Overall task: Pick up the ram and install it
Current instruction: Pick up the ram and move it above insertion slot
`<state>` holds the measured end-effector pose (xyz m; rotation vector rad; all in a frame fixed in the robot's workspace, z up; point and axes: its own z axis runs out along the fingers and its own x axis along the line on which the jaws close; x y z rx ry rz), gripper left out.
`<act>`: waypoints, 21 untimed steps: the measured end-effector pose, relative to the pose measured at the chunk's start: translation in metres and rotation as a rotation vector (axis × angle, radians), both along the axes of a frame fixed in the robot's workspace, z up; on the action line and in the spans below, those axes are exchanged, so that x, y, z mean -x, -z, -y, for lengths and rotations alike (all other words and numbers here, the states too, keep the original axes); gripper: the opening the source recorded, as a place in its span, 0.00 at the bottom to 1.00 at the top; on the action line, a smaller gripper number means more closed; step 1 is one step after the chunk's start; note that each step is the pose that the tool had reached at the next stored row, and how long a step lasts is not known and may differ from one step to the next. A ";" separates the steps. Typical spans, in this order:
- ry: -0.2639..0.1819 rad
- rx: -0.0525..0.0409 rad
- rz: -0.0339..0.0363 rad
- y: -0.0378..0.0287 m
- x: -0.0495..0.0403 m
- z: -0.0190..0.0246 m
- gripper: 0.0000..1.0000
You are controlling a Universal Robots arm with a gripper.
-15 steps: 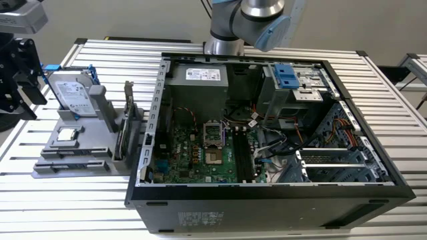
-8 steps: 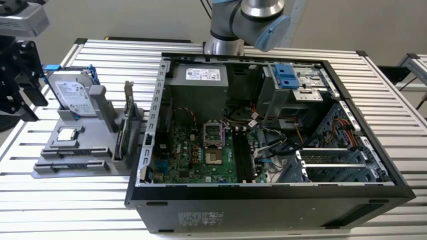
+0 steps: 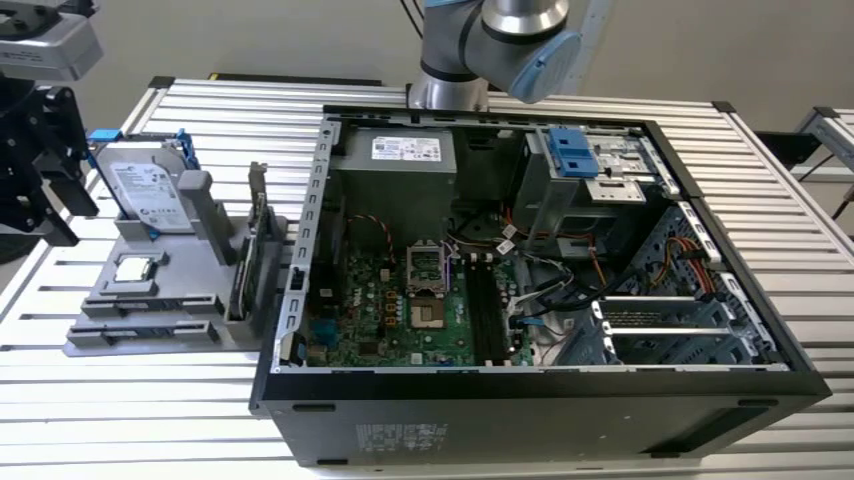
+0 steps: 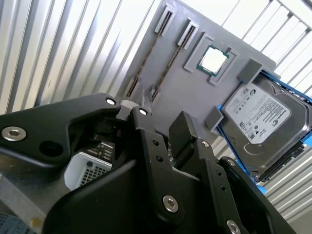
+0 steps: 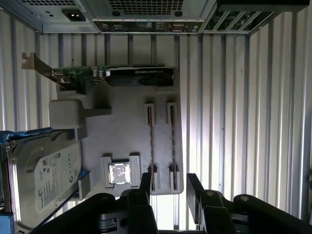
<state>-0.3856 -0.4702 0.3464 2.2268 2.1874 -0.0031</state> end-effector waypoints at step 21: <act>-0.028 0.0002 -0.0073 0.0115 0.0000 0.0000 1.00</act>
